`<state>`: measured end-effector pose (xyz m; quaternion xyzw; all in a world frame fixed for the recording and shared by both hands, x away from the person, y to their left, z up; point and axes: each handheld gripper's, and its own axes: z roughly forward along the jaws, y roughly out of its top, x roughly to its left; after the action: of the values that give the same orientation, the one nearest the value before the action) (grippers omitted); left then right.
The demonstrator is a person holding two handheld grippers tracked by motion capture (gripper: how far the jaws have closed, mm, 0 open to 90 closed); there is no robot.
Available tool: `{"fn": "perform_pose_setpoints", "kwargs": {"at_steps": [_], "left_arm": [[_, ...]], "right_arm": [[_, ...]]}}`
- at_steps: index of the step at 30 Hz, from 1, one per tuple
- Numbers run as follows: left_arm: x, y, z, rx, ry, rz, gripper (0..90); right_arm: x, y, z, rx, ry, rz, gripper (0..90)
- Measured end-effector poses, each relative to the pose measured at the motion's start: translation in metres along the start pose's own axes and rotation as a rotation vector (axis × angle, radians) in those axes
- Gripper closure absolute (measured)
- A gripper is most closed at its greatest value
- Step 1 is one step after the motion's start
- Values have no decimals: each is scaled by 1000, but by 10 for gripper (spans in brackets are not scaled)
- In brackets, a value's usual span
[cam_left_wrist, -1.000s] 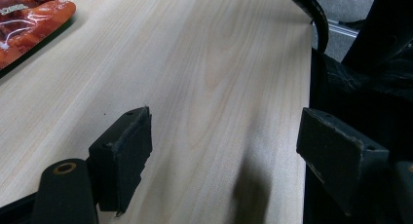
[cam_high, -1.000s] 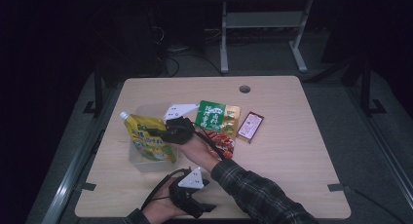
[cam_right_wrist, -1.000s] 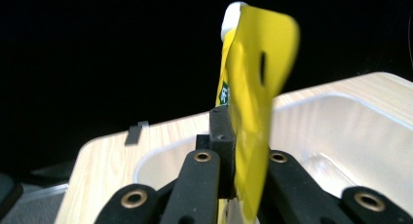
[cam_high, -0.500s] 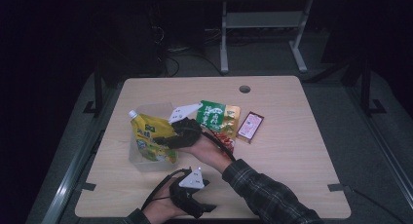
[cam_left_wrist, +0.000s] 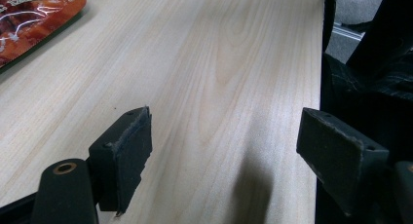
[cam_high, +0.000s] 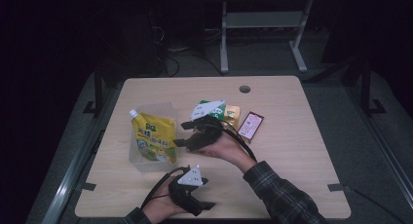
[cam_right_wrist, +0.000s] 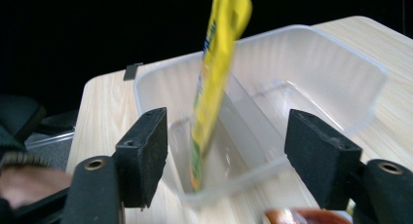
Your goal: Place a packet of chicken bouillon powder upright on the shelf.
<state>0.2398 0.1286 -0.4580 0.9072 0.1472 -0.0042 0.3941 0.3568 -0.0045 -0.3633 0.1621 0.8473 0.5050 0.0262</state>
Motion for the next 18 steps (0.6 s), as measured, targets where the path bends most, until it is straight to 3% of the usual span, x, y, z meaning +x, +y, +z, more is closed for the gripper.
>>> {"fn": "perform_pose_setpoints", "kwargs": {"at_steps": [5,13,14,18], "left_arm": [[1,-1,0,-3,5,-14,203],[6,0,-5,-14,31,-23,203],[8,0,-6,-12,40,-9,203],[12,-1,-10,-25,59,-28,203]], "right_arm": [[-6,-14,-23,-6,-22,26,298],[-17,-48,-58,3,-114,64,297],[-18,-53,-62,5,-122,76,297],[-26,-70,-79,19,-168,107,297]]}}
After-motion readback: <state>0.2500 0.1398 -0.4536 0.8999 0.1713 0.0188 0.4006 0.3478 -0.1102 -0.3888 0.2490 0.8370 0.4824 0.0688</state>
